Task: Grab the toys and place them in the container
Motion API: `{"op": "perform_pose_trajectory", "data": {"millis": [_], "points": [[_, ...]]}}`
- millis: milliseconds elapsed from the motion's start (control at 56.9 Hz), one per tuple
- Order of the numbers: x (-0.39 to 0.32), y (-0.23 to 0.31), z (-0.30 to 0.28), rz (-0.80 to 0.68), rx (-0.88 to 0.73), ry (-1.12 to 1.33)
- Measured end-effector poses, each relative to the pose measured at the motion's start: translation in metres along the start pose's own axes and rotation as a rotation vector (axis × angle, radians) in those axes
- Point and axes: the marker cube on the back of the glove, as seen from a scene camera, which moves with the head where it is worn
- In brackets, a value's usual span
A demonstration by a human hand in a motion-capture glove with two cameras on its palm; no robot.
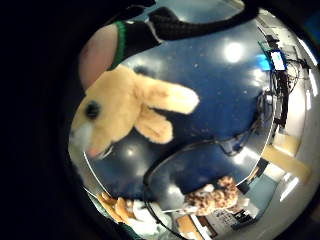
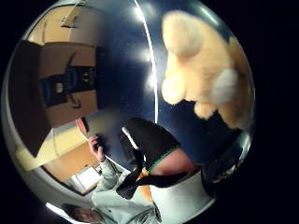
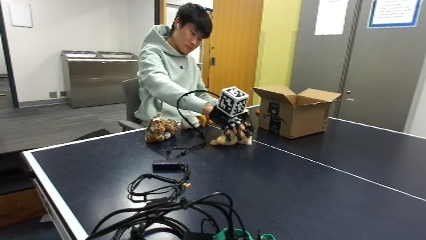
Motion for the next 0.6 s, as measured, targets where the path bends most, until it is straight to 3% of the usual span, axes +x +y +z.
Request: {"op": "perform_pose_trajectory", "data": {"millis": [299,492,598], "points": [[0.002,-0.007,0.028,-0.054,0.332,0.097],[0.012,-0.003,0.026,-0.064,0.352,0.053],[0.03,-0.004,0.014,-0.077,0.277,-0.001]]}}
